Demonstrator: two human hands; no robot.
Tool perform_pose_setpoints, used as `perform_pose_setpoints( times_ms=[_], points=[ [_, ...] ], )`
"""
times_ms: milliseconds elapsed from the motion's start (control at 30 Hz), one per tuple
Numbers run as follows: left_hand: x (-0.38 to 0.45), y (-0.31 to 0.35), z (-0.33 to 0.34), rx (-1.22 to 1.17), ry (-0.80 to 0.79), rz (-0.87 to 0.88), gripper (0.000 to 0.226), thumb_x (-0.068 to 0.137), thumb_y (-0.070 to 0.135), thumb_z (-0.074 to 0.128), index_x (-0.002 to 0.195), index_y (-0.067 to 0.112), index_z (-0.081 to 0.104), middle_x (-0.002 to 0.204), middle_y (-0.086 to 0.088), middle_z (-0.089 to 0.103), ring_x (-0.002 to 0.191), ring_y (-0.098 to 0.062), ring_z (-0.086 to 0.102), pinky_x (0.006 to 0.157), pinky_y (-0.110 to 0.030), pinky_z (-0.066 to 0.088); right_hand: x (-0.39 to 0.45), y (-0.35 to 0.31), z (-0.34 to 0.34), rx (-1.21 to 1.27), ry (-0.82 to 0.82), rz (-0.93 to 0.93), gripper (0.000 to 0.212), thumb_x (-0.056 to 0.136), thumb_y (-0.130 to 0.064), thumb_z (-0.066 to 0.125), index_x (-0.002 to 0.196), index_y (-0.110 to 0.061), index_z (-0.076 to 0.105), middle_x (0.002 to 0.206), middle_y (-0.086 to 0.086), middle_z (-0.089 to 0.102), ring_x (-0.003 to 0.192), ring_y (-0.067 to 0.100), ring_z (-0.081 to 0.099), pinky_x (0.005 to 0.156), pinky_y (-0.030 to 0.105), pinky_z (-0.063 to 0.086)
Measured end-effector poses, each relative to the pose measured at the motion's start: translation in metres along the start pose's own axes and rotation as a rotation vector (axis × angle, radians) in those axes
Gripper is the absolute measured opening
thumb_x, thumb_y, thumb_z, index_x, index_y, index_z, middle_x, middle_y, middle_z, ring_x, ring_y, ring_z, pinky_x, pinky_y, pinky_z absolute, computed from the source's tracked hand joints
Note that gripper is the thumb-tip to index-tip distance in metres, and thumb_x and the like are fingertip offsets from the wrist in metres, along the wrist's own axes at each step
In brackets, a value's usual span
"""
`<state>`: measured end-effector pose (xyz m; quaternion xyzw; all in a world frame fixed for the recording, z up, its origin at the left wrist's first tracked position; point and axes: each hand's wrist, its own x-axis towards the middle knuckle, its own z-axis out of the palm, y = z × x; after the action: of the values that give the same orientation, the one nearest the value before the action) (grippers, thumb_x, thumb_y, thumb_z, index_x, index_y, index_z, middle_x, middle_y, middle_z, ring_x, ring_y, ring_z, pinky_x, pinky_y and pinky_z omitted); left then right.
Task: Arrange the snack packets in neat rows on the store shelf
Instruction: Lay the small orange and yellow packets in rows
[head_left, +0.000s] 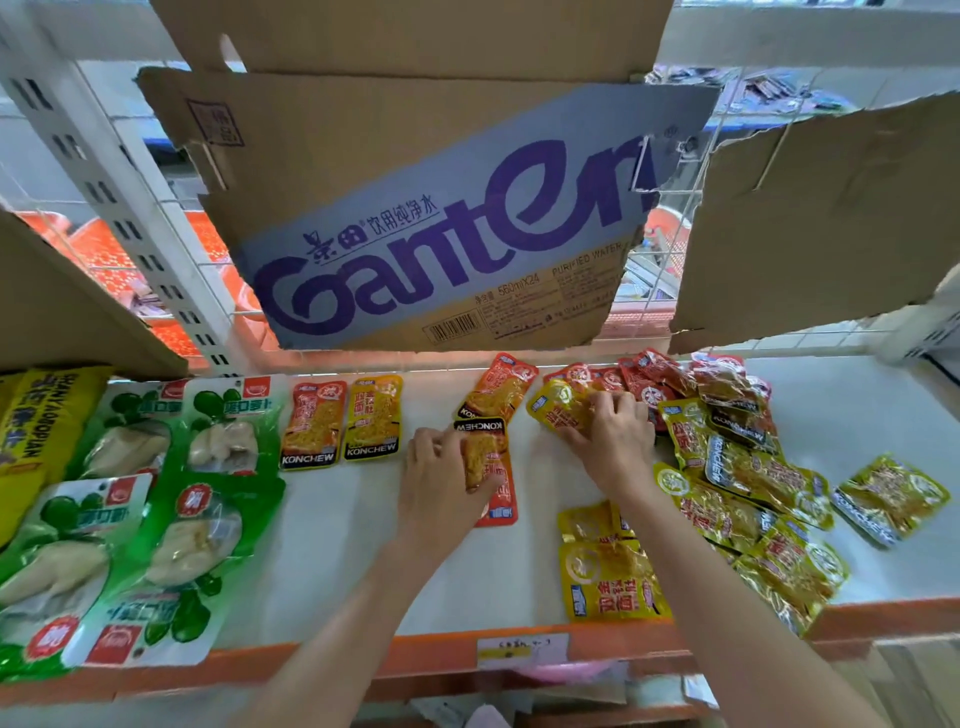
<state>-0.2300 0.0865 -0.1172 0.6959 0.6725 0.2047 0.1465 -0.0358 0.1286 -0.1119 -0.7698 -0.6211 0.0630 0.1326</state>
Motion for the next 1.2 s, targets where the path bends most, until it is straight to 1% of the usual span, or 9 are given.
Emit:
perform_pose_setpoints(
  times_ms=[133, 233, 333, 433, 600, 667, 833, 967, 1200],
  points=[
    [-0.006, 0.002, 0.000, 0.097, -0.074, -0.073, 0.083, 0.072, 0.062, 0.064, 0.134, 0.014, 0.036, 0.125, -0.005, 0.042, 0.121, -0.022, 0.039, 0.100, -0.029, 0.029, 0.003, -0.002, -0.003, 0.004, -0.065, 0.080, 0.061, 0.080, -0.048, 0.064, 0.121, -0.007, 0.045, 0.126, 0.014, 0.042, 0.121, 0.032, 0.035, 0.099, 0.041, 0.030],
    [-0.009, 0.003, -0.002, -0.018, -0.144, -0.117, 0.079, 0.072, 0.049, 0.072, 0.130, 0.010, 0.035, 0.127, -0.007, 0.048, 0.119, -0.024, 0.046, 0.094, -0.032, 0.036, -0.003, -0.005, -0.009, 0.057, -0.078, 0.076, 0.054, 0.081, -0.045, 0.066, 0.114, -0.005, 0.050, 0.117, 0.015, 0.047, 0.113, 0.034, 0.043, 0.092, 0.040, 0.035],
    [-0.016, 0.009, -0.011, -0.296, -0.175, -0.200, 0.059, 0.076, 0.024, 0.074, 0.124, 0.008, 0.043, 0.114, -0.006, 0.059, 0.103, -0.024, 0.058, 0.079, -0.027, 0.043, -0.020, -0.012, -0.018, 0.312, -0.055, 0.016, 0.038, 0.084, -0.034, 0.065, 0.102, -0.003, 0.052, 0.100, 0.013, 0.051, 0.094, 0.032, 0.051, 0.070, 0.033, 0.033],
    [-0.029, 0.003, -0.019, -0.471, -0.114, -0.212, 0.011, 0.080, 0.012, 0.067, 0.090, 0.015, 0.063, 0.077, -0.003, 0.062, 0.073, -0.022, 0.060, 0.063, -0.030, 0.050, -0.044, -0.013, -0.024, 0.723, -0.106, 0.025, 0.021, 0.086, -0.024, 0.065, 0.099, -0.010, 0.056, 0.091, 0.003, 0.063, 0.082, 0.022, 0.058, 0.063, 0.023, 0.041],
    [-0.062, -0.016, -0.025, -0.922, -0.121, -0.303, 0.022, 0.072, 0.026, 0.078, 0.085, 0.021, 0.061, 0.069, -0.001, 0.064, 0.050, -0.004, 0.055, 0.044, -0.015, 0.039, -0.091, -0.019, -0.011, 1.143, -0.376, 0.131, 0.013, 0.084, -0.014, 0.067, 0.095, -0.021, 0.062, 0.088, 0.002, 0.071, 0.082, 0.019, 0.068, 0.077, 0.040, 0.055],
    [-0.071, -0.024, -0.023, -1.016, -0.121, -0.363, 0.041, 0.056, 0.041, 0.079, 0.087, 0.019, 0.064, 0.069, -0.002, 0.066, 0.053, -0.011, 0.056, 0.045, -0.019, 0.040, -0.099, -0.017, -0.006, 1.090, -0.387, 0.090, 0.019, 0.083, -0.016, 0.069, 0.101, -0.016, 0.063, 0.089, 0.003, 0.072, 0.084, 0.020, 0.068, 0.078, 0.041, 0.055],
    [-0.065, -0.033, -0.021, -1.301, -0.077, -0.485, 0.057, 0.043, 0.030, 0.083, 0.095, 0.015, 0.066, 0.081, -0.003, 0.072, 0.073, -0.018, 0.065, 0.064, -0.026, 0.050, -0.099, -0.012, -0.007, 1.089, -0.432, 0.025, 0.031, 0.082, -0.011, 0.070, 0.110, -0.012, 0.057, 0.094, 0.003, 0.070, 0.085, 0.015, 0.068, 0.067, 0.029, 0.056],
    [-0.067, -0.030, -0.023, -1.346, -0.025, -0.463, 0.040, 0.059, 0.003, 0.081, 0.094, 0.013, 0.063, 0.078, 0.001, 0.073, 0.070, -0.012, 0.068, 0.060, -0.019, 0.053, -0.100, -0.007, -0.011, 1.244, -0.496, 0.042, 0.036, 0.080, -0.002, 0.067, 0.112, -0.012, 0.055, 0.096, 0.006, 0.070, 0.084, 0.015, 0.069, 0.063, 0.023, 0.053],
    [-0.068, -0.026, -0.025, -1.373, 0.063, -0.416, 0.017, 0.057, 0.003, 0.079, 0.071, 0.012, 0.076, 0.075, 0.000, 0.073, 0.071, -0.012, 0.068, 0.069, -0.022, 0.054, -0.099, -0.002, -0.014, 1.380, -0.475, 0.107, 0.030, 0.075, -0.014, 0.067, 0.105, -0.012, 0.063, 0.089, 0.003, 0.073, 0.081, 0.020, 0.070, 0.067, 0.027, 0.055]
  ],
)
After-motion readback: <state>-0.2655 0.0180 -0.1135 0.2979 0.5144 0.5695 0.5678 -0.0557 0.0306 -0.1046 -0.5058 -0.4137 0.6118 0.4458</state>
